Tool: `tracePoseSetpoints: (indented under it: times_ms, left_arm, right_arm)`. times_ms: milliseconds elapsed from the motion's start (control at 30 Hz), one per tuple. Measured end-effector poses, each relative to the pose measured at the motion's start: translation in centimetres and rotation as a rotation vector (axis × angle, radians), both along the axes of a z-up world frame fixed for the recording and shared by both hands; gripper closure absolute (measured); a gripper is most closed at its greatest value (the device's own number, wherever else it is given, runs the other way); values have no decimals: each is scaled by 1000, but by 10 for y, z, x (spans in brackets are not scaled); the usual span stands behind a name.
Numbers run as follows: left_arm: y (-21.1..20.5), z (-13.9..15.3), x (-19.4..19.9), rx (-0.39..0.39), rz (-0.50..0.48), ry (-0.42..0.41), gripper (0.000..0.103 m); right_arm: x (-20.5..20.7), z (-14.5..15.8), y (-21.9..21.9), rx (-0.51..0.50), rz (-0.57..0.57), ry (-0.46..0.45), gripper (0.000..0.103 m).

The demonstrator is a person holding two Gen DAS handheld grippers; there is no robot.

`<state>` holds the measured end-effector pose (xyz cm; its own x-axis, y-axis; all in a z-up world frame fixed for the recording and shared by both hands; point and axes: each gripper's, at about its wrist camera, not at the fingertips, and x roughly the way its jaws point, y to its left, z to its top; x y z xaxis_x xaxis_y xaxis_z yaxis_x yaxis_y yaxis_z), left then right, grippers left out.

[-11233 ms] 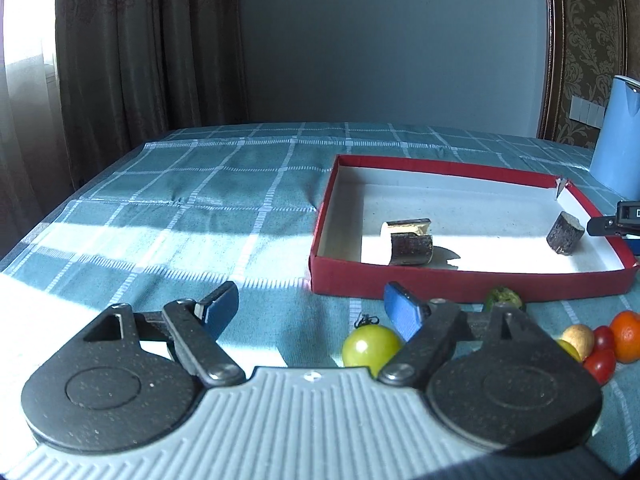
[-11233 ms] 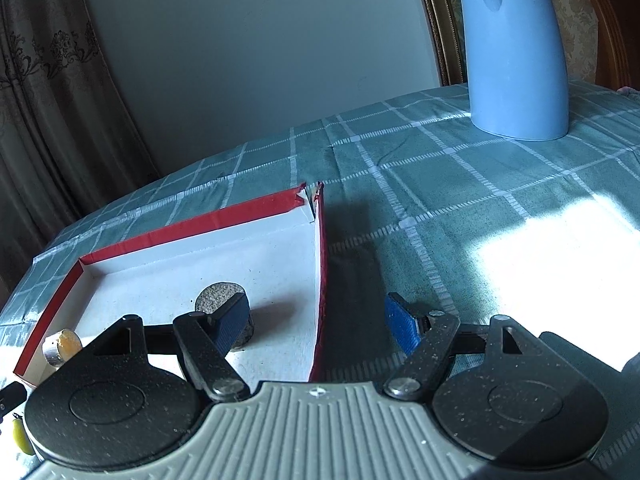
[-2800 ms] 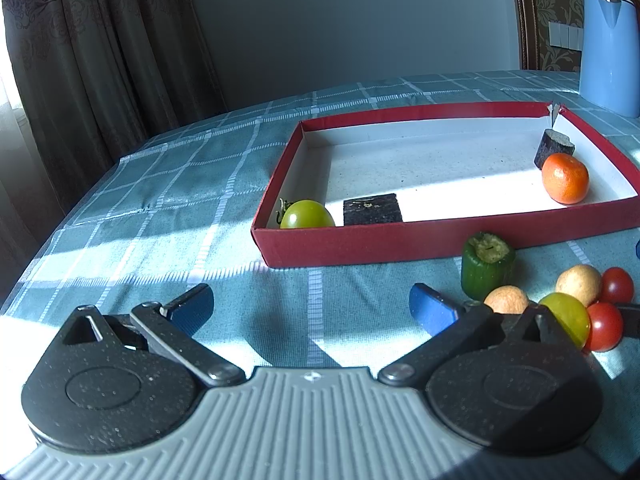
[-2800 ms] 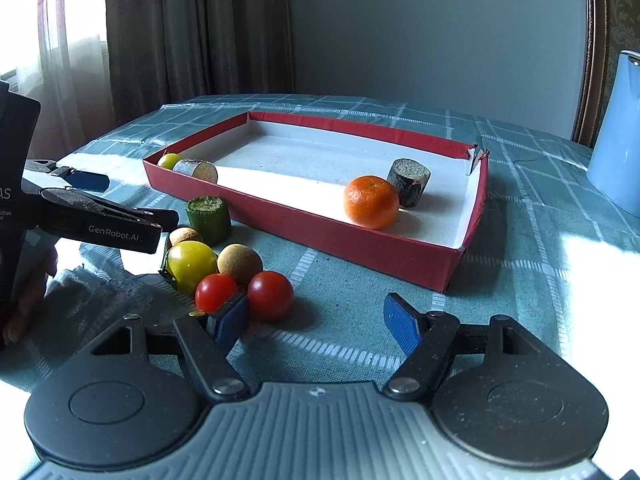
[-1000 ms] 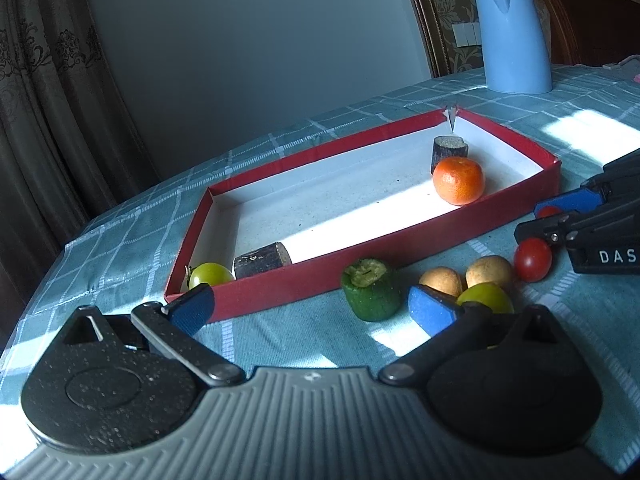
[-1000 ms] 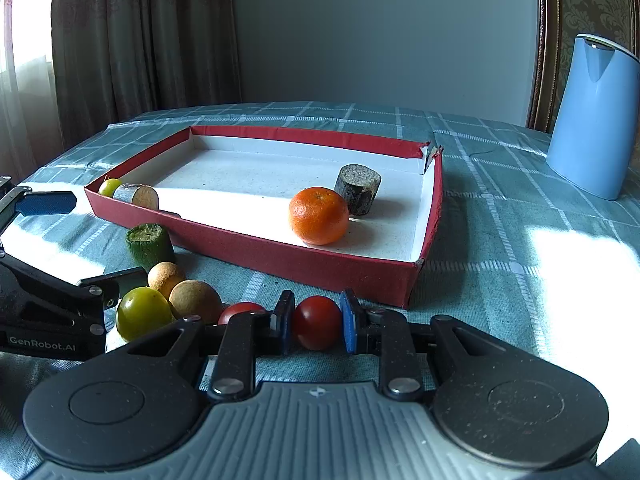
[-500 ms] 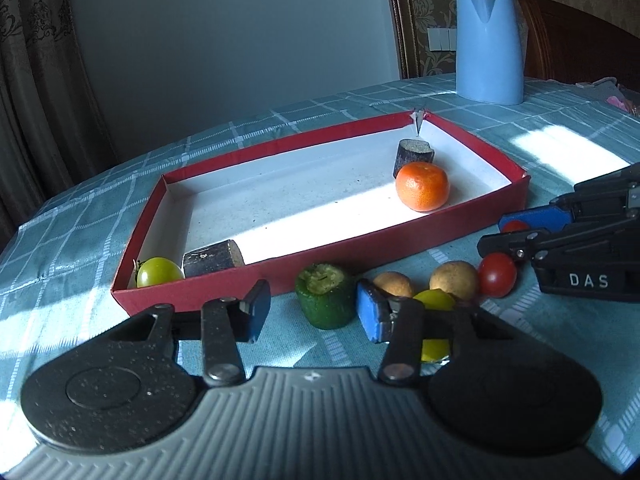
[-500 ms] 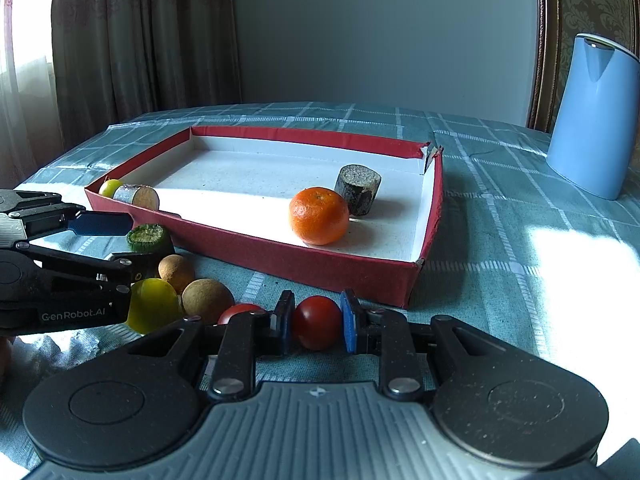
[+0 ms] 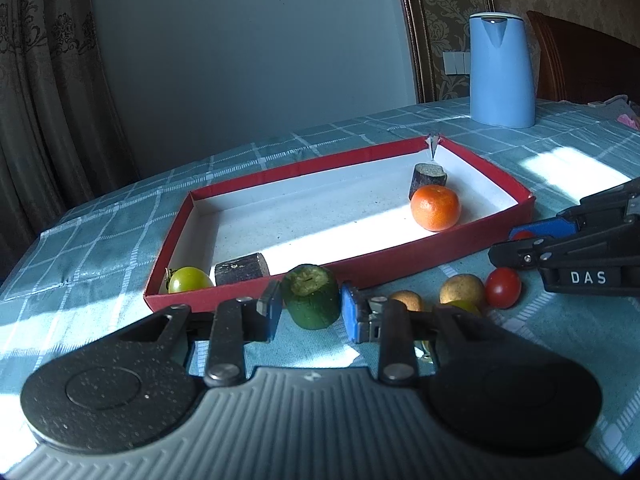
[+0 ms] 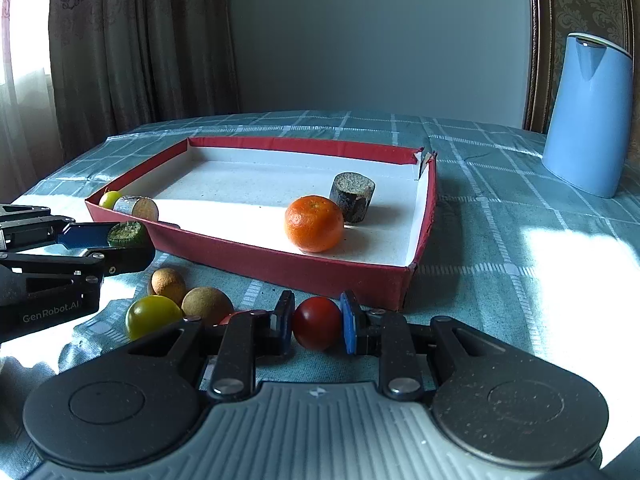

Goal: Organize fruits
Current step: 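Hold the cherry tomato in the right gripper while the left gripper grasps the cucumber piece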

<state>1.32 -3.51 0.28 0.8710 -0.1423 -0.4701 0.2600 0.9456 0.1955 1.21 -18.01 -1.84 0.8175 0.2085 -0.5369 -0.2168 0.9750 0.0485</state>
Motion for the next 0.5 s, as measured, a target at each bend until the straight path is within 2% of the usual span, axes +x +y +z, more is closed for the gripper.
tracePoseSetpoints:
  times_ms: [167, 300, 500]
  left_arm:
    - [3, 3, 0, -13, 29, -19, 74]
    - [4, 5, -3, -33, 51, -17, 74]
    - [7, 19, 8, -110, 90, -10, 74]
  right_arm:
    - [2, -1, 0, -2, -6, 15, 79]
    - [-3, 1, -1, -1, -10, -12, 79]
    - [-9, 5, -2, 9, -10, -62, 79]
